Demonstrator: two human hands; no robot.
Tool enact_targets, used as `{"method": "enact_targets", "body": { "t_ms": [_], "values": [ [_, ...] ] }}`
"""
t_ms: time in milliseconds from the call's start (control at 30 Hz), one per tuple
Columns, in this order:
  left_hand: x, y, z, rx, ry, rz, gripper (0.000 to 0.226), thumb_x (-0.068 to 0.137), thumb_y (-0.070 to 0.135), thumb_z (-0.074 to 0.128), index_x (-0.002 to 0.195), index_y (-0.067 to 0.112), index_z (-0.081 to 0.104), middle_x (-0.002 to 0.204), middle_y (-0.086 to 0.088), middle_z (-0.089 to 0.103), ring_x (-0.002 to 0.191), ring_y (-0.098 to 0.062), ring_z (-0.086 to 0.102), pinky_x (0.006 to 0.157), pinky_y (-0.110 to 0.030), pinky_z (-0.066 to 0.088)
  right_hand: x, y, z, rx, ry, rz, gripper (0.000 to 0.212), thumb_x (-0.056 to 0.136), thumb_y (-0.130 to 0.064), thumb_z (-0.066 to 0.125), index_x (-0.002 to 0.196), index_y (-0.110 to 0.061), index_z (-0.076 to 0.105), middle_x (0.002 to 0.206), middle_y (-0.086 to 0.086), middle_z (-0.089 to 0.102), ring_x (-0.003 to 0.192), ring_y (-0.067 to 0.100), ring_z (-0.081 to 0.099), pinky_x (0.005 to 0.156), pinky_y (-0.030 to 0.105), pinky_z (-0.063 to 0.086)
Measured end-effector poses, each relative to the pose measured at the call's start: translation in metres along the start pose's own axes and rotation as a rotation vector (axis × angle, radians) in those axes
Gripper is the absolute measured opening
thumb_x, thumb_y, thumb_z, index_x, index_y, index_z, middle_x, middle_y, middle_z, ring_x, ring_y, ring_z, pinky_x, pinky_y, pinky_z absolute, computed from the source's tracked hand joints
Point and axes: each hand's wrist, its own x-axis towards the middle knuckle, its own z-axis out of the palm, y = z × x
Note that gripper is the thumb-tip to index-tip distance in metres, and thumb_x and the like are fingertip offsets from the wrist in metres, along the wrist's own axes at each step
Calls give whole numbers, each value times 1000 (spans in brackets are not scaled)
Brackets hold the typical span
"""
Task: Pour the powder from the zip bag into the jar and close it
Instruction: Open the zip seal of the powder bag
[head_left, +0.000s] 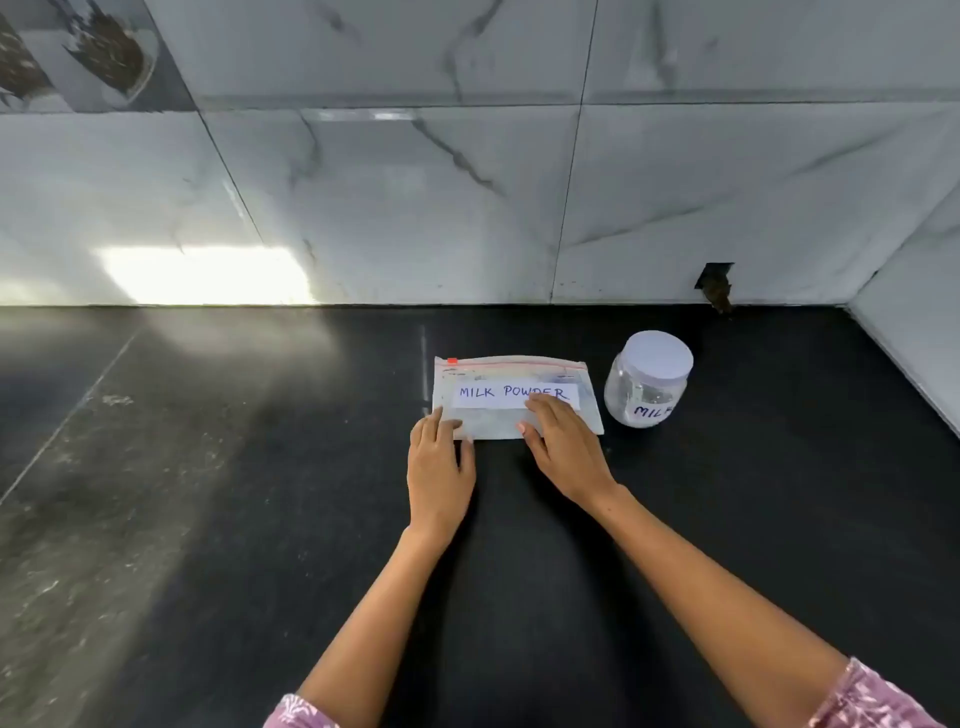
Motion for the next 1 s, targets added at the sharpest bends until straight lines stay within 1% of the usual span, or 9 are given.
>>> {"method": "enact_targets", "body": {
  "t_ms": [167,233,300,467,600,767,833,900,1000],
  "values": [
    [33,-6,5,19,12,-68,36,94,14,52,129,3,51,145,-15,42,135,-28,31,109,-34,30,30,0,3,-53,-33,-25,35,98,-24,43,127,-7,54,141,7,47,131,21,41,109,32,31],
    [44,-9,8,-8,14,-76,35,94,13,52,127,4,53,140,-13,48,132,-25,36,105,-27,31,38,1,6,-61,-26,-50,33,97,-22,44,124,-9,57,139,5,49,128,19,45,104,31,36],
    [53,-10,9,-58,35,-90,30,92,12,53,122,7,58,130,-9,57,121,-20,45,96,-15,30,44,4,6,-47,-8,-55,30,97,-22,45,120,-11,60,135,4,53,123,17,48,98,31,41],
    [66,-5,3,-328,143,-178,35,80,-1,64,113,10,59,102,-2,65,77,-10,56,71,-17,48,50,8,5,-19,21,-56,27,97,-22,45,114,-12,64,131,1,55,119,15,50,91,28,44],
    [64,1,-5,-418,161,-178,35,78,3,72,111,11,63,85,-2,67,70,-10,57,65,-18,48,51,2,-2,0,55,-57,28,96,-23,49,120,-13,60,137,1,52,125,16,46,94,30,45],
    [42,3,-24,-369,146,-108,20,72,8,79,89,16,72,78,11,60,64,-5,54,62,-6,40,49,-14,-16,42,197,-122,37,93,-22,57,129,-16,52,143,4,46,132,20,42,108,29,32],
    [33,5,-33,-384,140,-108,20,70,5,80,80,21,72,77,12,60,63,-5,53,61,-7,39,43,-19,-24,22,275,-192,30,90,-16,61,120,-13,61,132,7,58,121,23,54,101,33,42],
    [24,7,-39,-388,124,-88,24,69,2,80,76,23,70,77,6,63,67,-2,54,61,-8,39,37,-21,-33,-13,352,-269,20,85,-11,66,105,-9,69,112,7,68,103,24,64,84,38,56],
    [15,11,-49,-374,77,-38,24,68,-3,79,76,18,71,80,-4,66,72,2,55,61,-8,40,25,-22,-41,-42,399,-322,17,78,-9,74,94,-9,72,94,7,71,88,25,66,73,34,57]
  ]
}}
